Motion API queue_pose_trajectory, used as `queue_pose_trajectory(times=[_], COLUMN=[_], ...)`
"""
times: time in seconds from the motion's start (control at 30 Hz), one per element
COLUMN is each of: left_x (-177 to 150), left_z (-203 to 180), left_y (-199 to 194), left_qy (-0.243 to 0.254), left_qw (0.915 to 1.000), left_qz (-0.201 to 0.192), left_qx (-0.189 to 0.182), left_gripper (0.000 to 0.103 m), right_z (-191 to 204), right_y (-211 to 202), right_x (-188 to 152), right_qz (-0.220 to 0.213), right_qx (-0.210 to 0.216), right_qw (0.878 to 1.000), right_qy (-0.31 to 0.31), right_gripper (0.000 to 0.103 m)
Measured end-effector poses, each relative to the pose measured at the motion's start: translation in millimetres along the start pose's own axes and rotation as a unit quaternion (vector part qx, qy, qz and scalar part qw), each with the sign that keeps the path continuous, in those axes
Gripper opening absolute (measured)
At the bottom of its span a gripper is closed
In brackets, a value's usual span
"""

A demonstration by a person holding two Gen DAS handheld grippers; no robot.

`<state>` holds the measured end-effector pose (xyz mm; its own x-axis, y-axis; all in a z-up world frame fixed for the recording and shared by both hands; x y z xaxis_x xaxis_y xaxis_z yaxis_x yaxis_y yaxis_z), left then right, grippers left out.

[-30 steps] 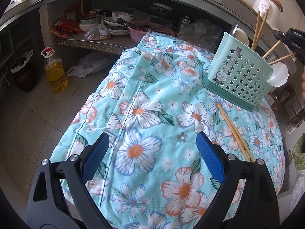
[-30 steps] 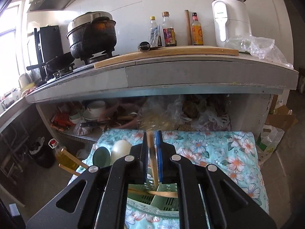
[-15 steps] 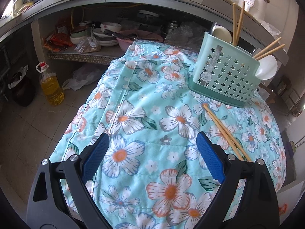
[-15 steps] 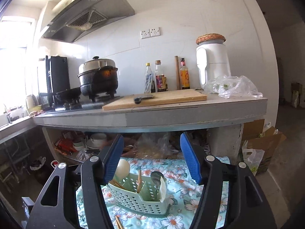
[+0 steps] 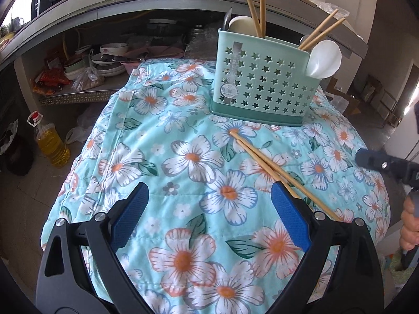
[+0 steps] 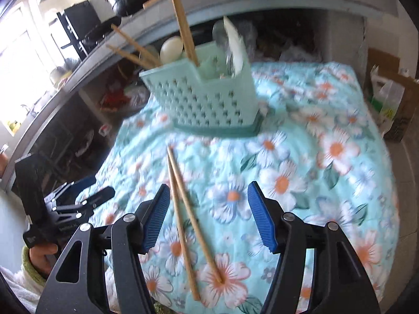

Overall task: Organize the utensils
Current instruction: 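Grasp a wooden chopstick on the quilt with the left gripper while the right gripper approaches another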

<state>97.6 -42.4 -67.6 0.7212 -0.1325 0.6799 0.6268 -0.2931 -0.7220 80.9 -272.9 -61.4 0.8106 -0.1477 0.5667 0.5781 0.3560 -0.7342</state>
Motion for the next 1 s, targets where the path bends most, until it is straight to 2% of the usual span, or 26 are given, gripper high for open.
queue_pose_trajectory(times=[0.1,0.17,0.27,0.43,0.6,0.63,0.7,0.77,1.0], left_x=[-3.7,-5.8,-8.7,-13.1,-13.6,-13.7,-14.2,-14.7,-23.4], left_z=[-6.8,-11.3,-16.1,-23.9,-34.1,-37.0,-43.0,-49.4,-75.2], left_y=[2.9,4.1,6.2,10.8,14.4,15.3,15.8,17.6,37.2], left_qy=[0.003,0.003,-0.008,-0.038,-0.059,-0.061,-0.062,-0.061,-0.057], left_qw=[0.9999,0.9997,0.9989,0.9938,0.9859,0.9840,0.9811,0.9789,0.9713], left_qz=[0.007,0.010,0.017,0.032,0.038,0.039,0.042,0.047,0.087], left_qx=[-0.011,-0.020,-0.042,-0.099,-0.152,-0.162,-0.178,-0.190,-0.214], left_gripper=[0.090,0.083,0.070,0.044,0.030,0.028,0.025,0.024,0.023], right_z=[-3.0,-4.6,-6.8,-1.2,2.0,1.6,2.8,1.6,-19.7], right_y=[24.9,36.8,49.0,57.6,62.8,63.9,68.6,68.8,52.8], right_x=[-10.2,-15.2,-20.2,-22.8,-23.9,-25.1,-24.6,-24.5,-31.3], right_qz=[0.037,0.055,0.074,0.093,0.104,0.104,0.103,0.101,0.078], right_qx=[0.019,0.038,0.055,0.072,0.071,0.067,0.069,0.077,0.066], right_qw=[0.999,0.998,0.996,0.993,0.991,0.991,0.991,0.991,0.995], right_qy=[0.002,0.004,0.004,-0.018,-0.038,-0.040,-0.039,-0.030,0.005], right_gripper=[0.051,0.044,0.036,0.030,0.029,0.024,0.019,0.010,0.010])
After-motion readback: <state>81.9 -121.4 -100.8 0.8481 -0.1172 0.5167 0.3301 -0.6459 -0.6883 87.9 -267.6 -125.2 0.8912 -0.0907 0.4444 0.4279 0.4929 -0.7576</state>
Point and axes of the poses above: each gripper's, at about its wrist camera, not at the fingertips, and y roughly the way its jaws point, z to its left, x to its top, the point moved 6 cm from there along y, roughly the way its jaws point, and after that the axes turned 1 degree about -x, right-handed, at the moved point
